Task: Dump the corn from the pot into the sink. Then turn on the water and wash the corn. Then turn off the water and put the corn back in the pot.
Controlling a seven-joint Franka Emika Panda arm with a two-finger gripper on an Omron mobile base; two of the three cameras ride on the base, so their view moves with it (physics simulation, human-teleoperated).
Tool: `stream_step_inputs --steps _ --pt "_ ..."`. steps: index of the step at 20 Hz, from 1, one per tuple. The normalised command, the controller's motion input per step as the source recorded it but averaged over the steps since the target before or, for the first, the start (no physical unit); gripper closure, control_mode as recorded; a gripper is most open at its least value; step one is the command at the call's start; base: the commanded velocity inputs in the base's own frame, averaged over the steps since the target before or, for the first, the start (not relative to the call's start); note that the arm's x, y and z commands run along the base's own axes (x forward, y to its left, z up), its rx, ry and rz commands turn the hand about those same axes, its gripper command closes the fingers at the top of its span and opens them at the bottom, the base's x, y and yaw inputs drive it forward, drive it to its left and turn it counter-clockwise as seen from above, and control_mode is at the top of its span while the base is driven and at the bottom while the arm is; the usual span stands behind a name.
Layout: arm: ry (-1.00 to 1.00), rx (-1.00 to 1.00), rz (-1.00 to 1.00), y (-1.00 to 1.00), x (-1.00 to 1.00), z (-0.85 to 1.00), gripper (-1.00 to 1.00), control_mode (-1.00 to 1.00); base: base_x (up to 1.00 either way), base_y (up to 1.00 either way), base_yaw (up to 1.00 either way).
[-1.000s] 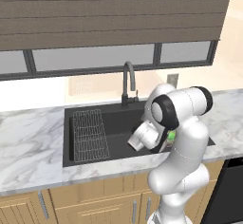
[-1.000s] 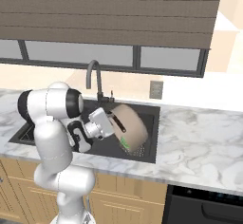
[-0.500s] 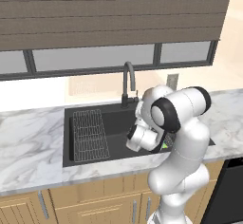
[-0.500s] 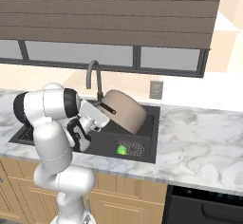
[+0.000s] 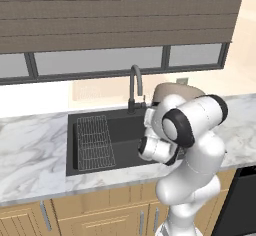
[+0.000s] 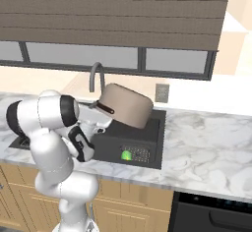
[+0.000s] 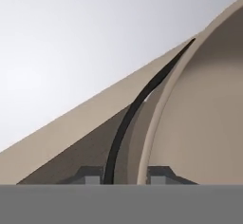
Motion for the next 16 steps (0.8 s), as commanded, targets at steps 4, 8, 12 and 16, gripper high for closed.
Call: stream_step_inputs --steps 4,8,12,16 --pt "-0.06 0.05 0.01 0.00 -0.73 0.06 1.00 -1.00 0.00 0.00 0.00" --pt "-0.32 0.15 -0.06 0.00 -0.89 0.50 1.00 -1.00 0.00 0.00 0.00" --pt "-0.35 0.20 -0.12 -0.08 -0.30 0.91 1.00 -1.00 0.00 0.00 0.00" --pt "-0.39 0.31 -0.08 -0.15 -0.35 0.91 1.00 -1.00 0.00 0.00 0.00"
